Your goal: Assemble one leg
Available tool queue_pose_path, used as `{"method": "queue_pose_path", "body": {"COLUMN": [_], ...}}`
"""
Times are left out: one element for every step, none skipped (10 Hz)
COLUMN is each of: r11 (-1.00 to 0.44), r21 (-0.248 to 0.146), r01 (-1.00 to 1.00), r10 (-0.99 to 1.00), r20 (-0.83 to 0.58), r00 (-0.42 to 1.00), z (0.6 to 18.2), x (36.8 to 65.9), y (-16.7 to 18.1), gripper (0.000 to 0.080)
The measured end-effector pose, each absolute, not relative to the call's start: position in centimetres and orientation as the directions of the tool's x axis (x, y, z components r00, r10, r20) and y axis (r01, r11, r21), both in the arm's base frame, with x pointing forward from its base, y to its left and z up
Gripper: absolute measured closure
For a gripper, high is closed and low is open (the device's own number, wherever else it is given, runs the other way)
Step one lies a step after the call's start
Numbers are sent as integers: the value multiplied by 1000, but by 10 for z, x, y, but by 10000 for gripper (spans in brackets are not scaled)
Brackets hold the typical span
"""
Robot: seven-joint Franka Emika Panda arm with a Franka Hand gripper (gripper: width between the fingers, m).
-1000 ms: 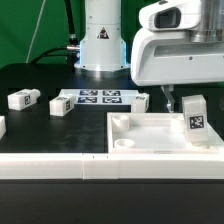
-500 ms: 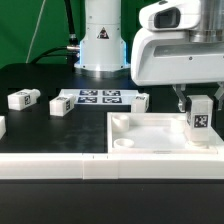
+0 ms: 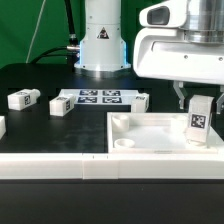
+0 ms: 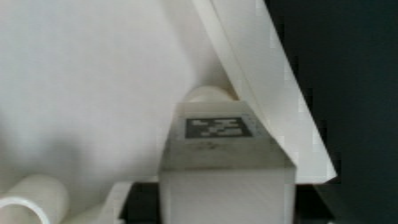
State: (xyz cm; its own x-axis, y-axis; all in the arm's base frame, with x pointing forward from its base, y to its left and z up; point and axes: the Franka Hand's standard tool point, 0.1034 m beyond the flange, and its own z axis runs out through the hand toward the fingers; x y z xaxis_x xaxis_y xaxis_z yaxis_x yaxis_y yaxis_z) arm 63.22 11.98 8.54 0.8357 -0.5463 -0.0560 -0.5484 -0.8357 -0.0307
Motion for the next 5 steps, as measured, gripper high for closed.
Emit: {"method": "queue_pose_path", "body": {"r11": [-754,-664,-586,-531,-410], "r21": [-22,-14,-7,-3,3], "r01": [-656,-747,-810,-848,-912], "r10": [-654,-745,-809,-846,-910], "r20": [-59,-60,-60,-61,-63], "r00": [754,664,585,530,409], "z": [85,85,85,85,85], "x": [632,632,632,632,632], "y": [120,120,120,120,120], "gripper": [509,509,509,509,509]}}
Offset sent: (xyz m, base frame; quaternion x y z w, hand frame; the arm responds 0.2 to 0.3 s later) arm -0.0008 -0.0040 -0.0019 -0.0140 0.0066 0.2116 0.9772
